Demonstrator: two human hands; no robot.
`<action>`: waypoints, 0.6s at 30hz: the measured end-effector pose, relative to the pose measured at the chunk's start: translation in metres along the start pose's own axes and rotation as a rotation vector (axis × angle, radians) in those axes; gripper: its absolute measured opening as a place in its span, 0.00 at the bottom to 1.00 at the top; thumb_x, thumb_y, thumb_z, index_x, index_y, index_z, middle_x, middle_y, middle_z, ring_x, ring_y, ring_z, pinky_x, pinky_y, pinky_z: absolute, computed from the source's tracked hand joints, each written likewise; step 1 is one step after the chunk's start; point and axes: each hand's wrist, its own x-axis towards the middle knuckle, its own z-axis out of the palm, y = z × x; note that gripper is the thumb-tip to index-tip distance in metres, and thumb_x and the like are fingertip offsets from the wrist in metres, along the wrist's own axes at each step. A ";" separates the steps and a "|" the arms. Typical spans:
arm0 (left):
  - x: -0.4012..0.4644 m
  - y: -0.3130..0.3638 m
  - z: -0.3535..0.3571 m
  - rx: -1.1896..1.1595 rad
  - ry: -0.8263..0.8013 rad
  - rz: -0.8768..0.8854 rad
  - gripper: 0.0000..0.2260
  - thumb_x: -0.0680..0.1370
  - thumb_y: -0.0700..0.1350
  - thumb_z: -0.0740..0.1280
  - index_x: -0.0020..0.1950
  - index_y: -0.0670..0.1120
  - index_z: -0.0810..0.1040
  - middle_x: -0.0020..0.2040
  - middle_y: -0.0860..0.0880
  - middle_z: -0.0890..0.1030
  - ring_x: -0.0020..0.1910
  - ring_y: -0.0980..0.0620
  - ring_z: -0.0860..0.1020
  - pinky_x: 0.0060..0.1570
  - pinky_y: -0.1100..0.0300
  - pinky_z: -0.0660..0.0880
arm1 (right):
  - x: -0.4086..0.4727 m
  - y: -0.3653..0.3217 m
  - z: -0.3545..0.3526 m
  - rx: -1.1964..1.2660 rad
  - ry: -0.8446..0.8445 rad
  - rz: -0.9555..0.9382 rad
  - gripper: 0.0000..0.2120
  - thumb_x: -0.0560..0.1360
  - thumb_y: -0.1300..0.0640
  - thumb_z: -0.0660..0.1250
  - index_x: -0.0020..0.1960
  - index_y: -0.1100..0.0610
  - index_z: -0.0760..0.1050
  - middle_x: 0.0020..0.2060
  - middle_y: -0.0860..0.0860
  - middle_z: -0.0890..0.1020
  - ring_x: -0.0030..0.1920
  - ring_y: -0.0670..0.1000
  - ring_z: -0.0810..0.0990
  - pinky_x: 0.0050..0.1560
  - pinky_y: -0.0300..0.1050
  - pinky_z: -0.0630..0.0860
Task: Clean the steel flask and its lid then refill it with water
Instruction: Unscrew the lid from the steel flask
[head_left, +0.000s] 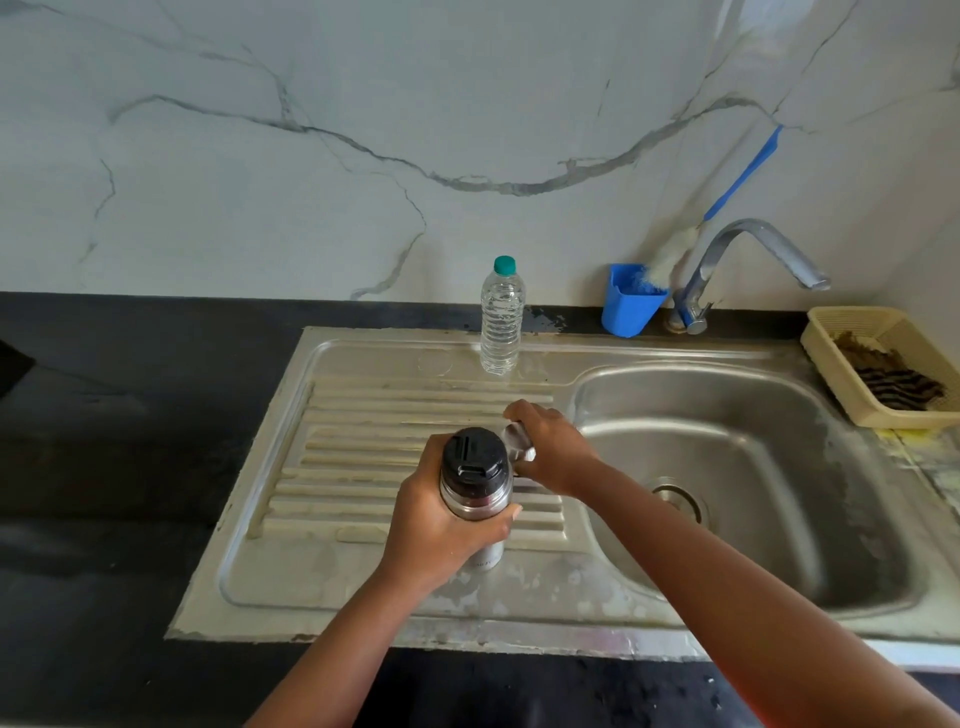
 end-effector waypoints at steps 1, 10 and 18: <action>-0.001 -0.002 0.000 0.006 -0.012 -0.003 0.29 0.61 0.45 0.82 0.57 0.53 0.74 0.48 0.58 0.83 0.47 0.56 0.83 0.47 0.65 0.77 | 0.001 0.000 0.002 -0.004 -0.005 -0.005 0.28 0.71 0.59 0.73 0.67 0.53 0.66 0.64 0.52 0.74 0.62 0.56 0.72 0.54 0.45 0.70; -0.003 0.002 0.004 0.036 -0.079 0.003 0.29 0.62 0.41 0.83 0.56 0.53 0.73 0.47 0.61 0.83 0.45 0.59 0.82 0.45 0.70 0.74 | 0.000 0.008 0.000 -0.049 -0.073 0.009 0.33 0.69 0.55 0.77 0.70 0.52 0.67 0.67 0.52 0.69 0.65 0.57 0.69 0.64 0.50 0.71; -0.004 0.002 0.003 0.021 -0.078 -0.004 0.29 0.62 0.47 0.83 0.58 0.55 0.72 0.48 0.58 0.83 0.48 0.55 0.82 0.48 0.63 0.77 | -0.053 -0.107 -0.117 0.390 0.010 -0.158 0.23 0.76 0.35 0.61 0.41 0.55 0.78 0.34 0.51 0.81 0.35 0.49 0.79 0.40 0.44 0.76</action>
